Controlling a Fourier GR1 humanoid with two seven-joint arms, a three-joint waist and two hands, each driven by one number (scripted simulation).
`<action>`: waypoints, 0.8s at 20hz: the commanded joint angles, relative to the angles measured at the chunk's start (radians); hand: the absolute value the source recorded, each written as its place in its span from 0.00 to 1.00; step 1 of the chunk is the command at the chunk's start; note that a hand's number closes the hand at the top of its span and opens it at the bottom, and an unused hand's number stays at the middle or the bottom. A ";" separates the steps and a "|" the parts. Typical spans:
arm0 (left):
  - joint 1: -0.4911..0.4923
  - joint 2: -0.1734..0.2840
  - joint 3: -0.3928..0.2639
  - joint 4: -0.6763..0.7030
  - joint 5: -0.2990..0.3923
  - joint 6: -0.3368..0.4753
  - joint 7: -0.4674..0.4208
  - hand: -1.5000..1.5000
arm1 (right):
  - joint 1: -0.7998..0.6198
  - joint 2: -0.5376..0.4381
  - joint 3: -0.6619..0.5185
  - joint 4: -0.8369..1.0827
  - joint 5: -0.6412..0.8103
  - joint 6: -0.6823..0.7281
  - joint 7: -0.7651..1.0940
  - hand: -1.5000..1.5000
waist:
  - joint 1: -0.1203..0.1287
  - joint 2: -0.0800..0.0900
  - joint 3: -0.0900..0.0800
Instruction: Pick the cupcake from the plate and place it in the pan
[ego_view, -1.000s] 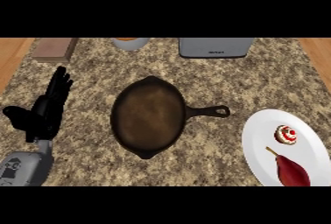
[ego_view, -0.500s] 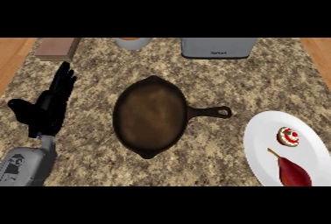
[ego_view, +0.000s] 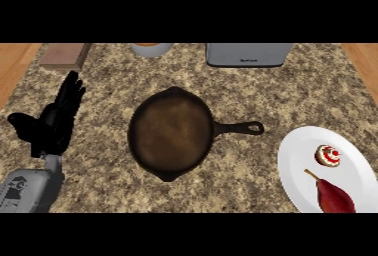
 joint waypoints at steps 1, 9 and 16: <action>0.015 0.005 0.021 -0.022 0.006 -0.024 0.010 0.50 | 0.009 0.069 0.044 -0.070 0.018 0.036 0.022 0.00 | 0.003 0.000 0.000; 0.010 -0.075 -0.002 0.025 -0.068 0.009 -0.014 0.50 | 0.068 0.133 0.003 -0.231 0.064 0.046 0.243 0.00 | -0.006 0.000 0.000; 0.032 -0.083 0.009 -0.075 -0.085 -0.003 0.035 0.50 | 0.057 0.178 -0.029 -0.172 0.190 0.035 0.264 0.00 | 0.001 0.001 0.000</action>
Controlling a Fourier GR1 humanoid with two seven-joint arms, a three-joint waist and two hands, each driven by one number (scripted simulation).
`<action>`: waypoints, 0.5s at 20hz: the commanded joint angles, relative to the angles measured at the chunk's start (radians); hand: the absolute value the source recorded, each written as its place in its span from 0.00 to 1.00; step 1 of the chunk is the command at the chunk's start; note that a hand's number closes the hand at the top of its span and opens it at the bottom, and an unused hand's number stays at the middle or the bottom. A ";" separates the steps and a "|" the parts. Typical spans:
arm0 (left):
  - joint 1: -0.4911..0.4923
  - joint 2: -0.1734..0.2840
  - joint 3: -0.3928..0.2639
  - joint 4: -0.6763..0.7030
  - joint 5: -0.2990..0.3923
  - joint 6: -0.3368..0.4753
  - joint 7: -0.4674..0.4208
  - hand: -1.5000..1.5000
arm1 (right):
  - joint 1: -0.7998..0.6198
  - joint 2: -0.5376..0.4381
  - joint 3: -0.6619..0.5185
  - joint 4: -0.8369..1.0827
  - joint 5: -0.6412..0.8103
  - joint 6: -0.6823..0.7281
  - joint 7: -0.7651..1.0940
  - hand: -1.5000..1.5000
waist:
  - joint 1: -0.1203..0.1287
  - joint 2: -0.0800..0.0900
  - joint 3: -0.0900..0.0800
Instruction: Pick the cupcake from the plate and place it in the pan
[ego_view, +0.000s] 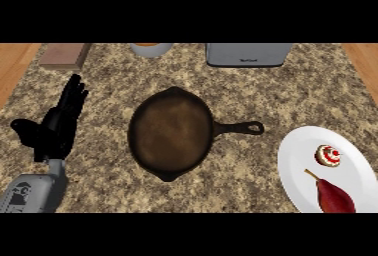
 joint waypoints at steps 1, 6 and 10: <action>-0.091 0.001 0.041 0.094 0.010 -0.029 0.003 0.50 | 0.036 0.063 0.031 -0.028 0.086 -0.028 0.033 0.00 | -0.006 0.001 0.000; -0.036 -0.035 0.021 0.018 -0.027 -0.013 0.018 0.50 | -0.082 0.101 0.074 0.117 0.184 -0.001 -0.011 0.00 | 0.005 0.001 0.000; -0.068 0.004 0.066 0.051 -0.013 -0.063 0.036 0.50 | -0.072 0.091 0.078 0.177 0.242 0.028 -0.114 0.00 | 0.003 0.001 0.000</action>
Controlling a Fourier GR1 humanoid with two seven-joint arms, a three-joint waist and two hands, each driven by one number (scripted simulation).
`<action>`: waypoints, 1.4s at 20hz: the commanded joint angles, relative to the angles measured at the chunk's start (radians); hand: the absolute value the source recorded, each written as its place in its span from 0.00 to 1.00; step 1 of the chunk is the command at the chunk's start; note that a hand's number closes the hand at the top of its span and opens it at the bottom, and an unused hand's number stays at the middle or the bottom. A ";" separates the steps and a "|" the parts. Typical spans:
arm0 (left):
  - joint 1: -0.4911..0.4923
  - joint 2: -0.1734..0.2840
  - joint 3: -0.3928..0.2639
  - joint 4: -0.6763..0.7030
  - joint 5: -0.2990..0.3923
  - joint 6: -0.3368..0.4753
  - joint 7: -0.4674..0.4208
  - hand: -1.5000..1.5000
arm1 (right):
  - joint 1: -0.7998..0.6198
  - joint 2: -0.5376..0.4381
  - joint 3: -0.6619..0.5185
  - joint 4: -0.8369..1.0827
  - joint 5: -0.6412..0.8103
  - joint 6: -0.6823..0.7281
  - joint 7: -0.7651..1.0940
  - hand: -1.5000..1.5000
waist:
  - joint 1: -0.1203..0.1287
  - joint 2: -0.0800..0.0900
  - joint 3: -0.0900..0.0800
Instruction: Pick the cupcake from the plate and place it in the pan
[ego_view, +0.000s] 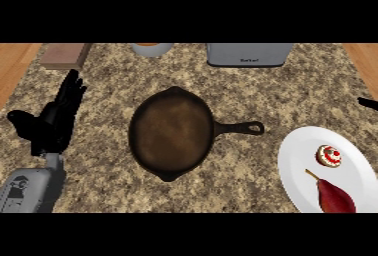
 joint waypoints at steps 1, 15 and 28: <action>-0.003 -0.060 -0.030 0.011 -0.048 0.038 -0.006 0.50 | -0.036 0.027 0.032 0.074 0.077 0.010 -0.067 0.00 | 0.001 0.000 0.000; -0.042 -0.019 0.065 0.093 -0.030 -0.056 -0.056 0.50 | -0.023 0.090 0.102 0.025 0.331 -0.049 -0.001 0.00 | -0.005 0.001 0.000; 0.037 -0.061 0.049 -0.032 -0.080 -0.051 -0.003 0.50 | -0.036 0.188 0.110 0.047 0.478 -0.021 0.020 0.00 | -0.003 -0.002 0.000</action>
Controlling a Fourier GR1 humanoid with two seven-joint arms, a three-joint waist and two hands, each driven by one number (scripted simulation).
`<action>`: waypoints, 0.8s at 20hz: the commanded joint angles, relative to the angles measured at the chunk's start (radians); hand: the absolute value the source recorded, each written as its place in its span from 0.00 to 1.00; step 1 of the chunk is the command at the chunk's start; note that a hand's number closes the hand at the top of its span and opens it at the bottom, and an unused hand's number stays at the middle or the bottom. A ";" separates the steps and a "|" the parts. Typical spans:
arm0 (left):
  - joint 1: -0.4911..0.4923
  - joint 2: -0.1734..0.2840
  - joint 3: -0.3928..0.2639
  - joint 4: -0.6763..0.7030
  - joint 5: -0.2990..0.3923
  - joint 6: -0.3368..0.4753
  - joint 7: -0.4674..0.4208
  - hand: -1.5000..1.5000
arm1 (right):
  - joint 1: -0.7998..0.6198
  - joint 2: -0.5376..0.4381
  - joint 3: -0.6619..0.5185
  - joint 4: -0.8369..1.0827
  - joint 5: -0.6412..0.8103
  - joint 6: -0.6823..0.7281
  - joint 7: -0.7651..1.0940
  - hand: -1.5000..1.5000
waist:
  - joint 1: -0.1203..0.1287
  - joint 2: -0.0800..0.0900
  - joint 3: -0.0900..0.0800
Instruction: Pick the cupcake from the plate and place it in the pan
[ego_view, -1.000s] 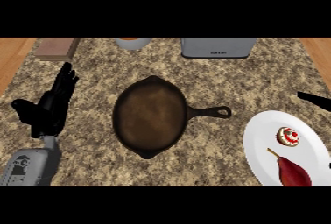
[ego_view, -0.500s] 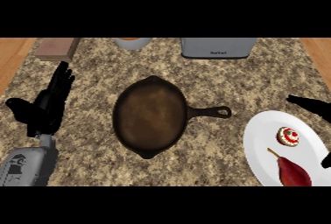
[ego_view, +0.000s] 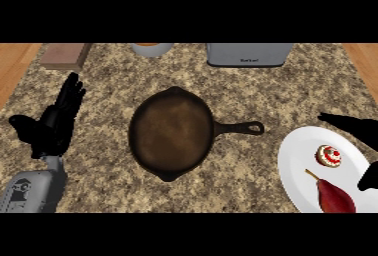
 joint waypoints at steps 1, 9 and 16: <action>-0.004 -0.036 -0.016 -0.023 -0.036 0.038 0.015 0.50 | 0.055 0.058 0.021 -0.072 0.050 -0.022 0.036 0.00 | -0.004 -0.001 0.000; -0.011 -0.024 0.027 0.013 -0.011 -0.010 -0.012 0.50 | -0.029 0.055 0.025 0.190 0.173 -0.105 -0.073 0.00 | 0.000 0.001 0.000; 0.025 -0.004 0.036 -0.073 -0.005 -0.036 0.049 0.50 | -0.124 0.076 0.039 0.357 0.232 -0.136 -0.163 1.00 | 0.008 0.001 0.000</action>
